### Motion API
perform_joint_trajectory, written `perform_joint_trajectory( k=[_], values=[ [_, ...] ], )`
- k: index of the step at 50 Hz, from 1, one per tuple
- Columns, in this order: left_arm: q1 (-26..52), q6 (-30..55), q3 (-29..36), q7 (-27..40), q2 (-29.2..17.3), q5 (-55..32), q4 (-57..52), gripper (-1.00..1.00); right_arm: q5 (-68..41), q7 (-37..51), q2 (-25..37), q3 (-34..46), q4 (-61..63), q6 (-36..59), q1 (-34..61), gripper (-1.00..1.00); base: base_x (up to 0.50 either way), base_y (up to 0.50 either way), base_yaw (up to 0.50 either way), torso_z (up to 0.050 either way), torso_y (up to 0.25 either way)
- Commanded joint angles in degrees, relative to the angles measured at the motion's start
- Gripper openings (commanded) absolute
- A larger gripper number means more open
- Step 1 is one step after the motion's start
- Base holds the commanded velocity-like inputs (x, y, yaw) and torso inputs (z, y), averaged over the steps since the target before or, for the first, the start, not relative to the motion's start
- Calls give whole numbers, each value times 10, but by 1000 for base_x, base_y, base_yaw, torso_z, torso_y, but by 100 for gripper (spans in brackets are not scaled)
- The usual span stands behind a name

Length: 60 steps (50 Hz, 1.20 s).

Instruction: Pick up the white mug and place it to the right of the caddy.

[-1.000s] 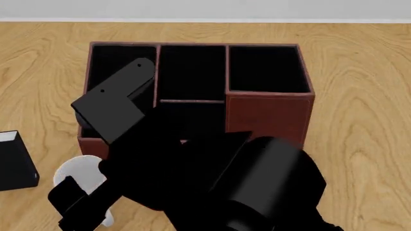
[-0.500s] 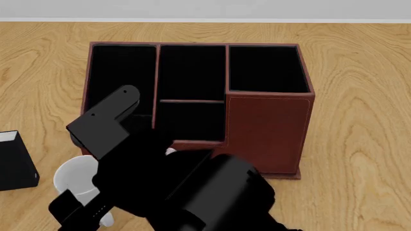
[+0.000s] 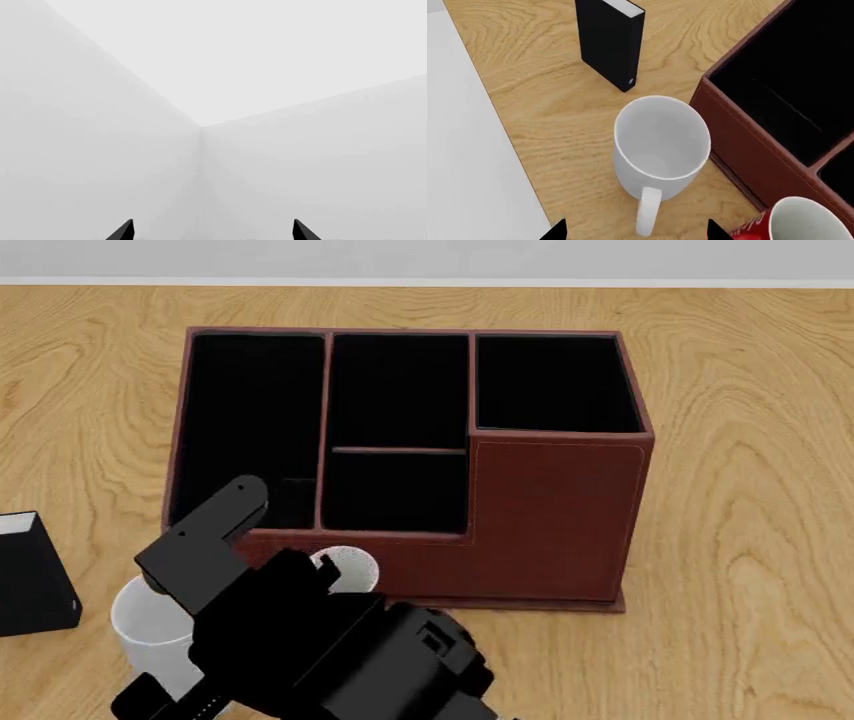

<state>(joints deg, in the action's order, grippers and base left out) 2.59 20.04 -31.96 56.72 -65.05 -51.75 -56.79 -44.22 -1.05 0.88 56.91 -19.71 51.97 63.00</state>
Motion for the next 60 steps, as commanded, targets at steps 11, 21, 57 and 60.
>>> perform_joint_trajectory(
  k=[11, 21, 57, 60],
  values=[
    [-17, -17, 11, -17, 23, 24, 12, 100, -232, 60, -9, 293, -121, -222, 82, 100, 0, 0, 0, 0, 0],
    [-26, -23, 11, -26, 32, 34, 19, 100, -252, 64, -9, 322, -138, -240, 81, 100, 0, 0, 0, 0, 0],
    [-64, -36, 20, -60, 48, 113, 19, 100, -251, 54, -9, 321, -146, -275, 69, 100, 0, 0, 0, 0, 0],
    [-59, -32, 27, -56, 40, 111, 17, 100, -256, 56, -9, 321, -145, -278, 73, 100, 0, 0, 0, 0, 0]
  ],
)
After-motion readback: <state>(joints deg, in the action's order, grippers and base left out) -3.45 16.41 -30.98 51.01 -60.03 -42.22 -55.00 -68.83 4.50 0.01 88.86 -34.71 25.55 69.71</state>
